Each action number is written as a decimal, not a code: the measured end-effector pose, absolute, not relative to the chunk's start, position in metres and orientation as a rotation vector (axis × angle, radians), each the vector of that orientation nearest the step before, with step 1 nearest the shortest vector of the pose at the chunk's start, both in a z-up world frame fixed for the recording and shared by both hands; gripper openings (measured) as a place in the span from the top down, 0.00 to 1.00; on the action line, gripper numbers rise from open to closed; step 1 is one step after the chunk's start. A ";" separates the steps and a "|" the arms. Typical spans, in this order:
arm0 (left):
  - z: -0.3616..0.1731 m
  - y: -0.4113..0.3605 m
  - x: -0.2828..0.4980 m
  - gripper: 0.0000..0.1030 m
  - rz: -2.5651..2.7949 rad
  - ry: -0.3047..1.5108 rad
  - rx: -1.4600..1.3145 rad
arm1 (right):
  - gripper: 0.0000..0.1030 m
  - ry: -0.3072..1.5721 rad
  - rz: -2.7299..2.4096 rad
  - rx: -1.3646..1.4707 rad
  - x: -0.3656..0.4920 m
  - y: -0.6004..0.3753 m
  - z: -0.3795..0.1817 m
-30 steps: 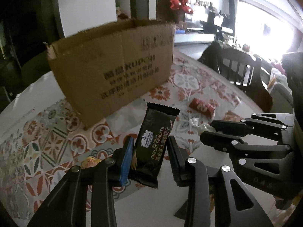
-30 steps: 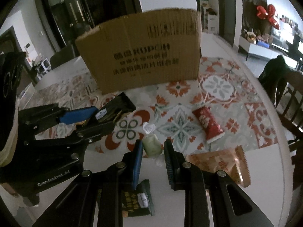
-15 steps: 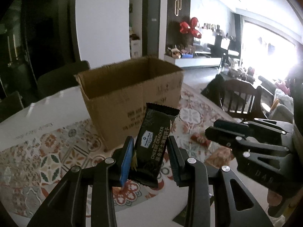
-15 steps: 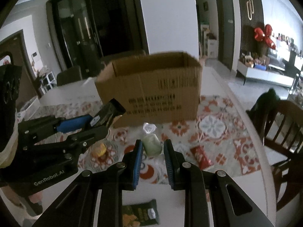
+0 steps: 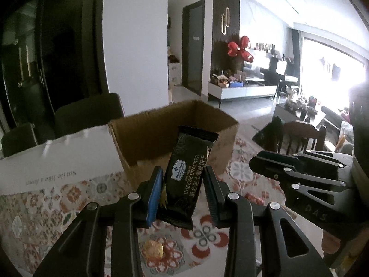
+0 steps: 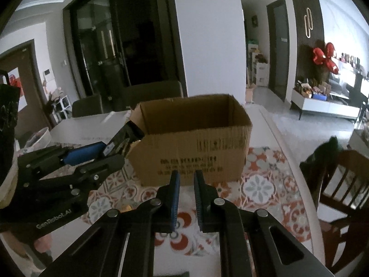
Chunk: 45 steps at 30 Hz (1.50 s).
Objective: Organize snacks
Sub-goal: 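Carry the cheese cracker bar over the box and open the left tool, then move both tools back from the box toward the remaining snacks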
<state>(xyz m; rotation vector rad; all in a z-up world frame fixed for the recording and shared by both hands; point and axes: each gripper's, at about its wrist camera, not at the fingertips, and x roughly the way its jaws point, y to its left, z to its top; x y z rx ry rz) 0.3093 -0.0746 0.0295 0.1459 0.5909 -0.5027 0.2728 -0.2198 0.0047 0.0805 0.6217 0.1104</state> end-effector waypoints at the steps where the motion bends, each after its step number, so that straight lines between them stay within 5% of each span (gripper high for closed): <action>1: 0.033 -0.076 0.314 0.65 -0.500 0.588 0.146 | 0.87 0.618 0.110 0.082 0.276 -0.221 0.008; 27: 0.035 -0.113 0.429 0.64 -0.434 0.693 0.159 | 0.87 0.653 0.057 0.052 0.374 -0.251 0.035; 32: 0.038 -0.114 0.428 0.36 -0.391 0.672 0.163 | 0.87 0.667 0.055 0.063 0.380 -0.253 0.033; 37: 0.043 -0.109 0.414 0.30 -0.370 0.640 0.162 | 0.83 0.673 0.057 0.064 0.377 -0.254 0.033; 40: 0.043 -0.107 0.404 0.29 -0.363 0.625 0.176 | 0.67 0.667 0.053 0.055 0.371 -0.254 0.033; 45: 0.041 -0.106 0.386 0.29 -0.388 0.610 0.191 | 0.67 0.661 0.046 0.056 0.356 -0.257 0.032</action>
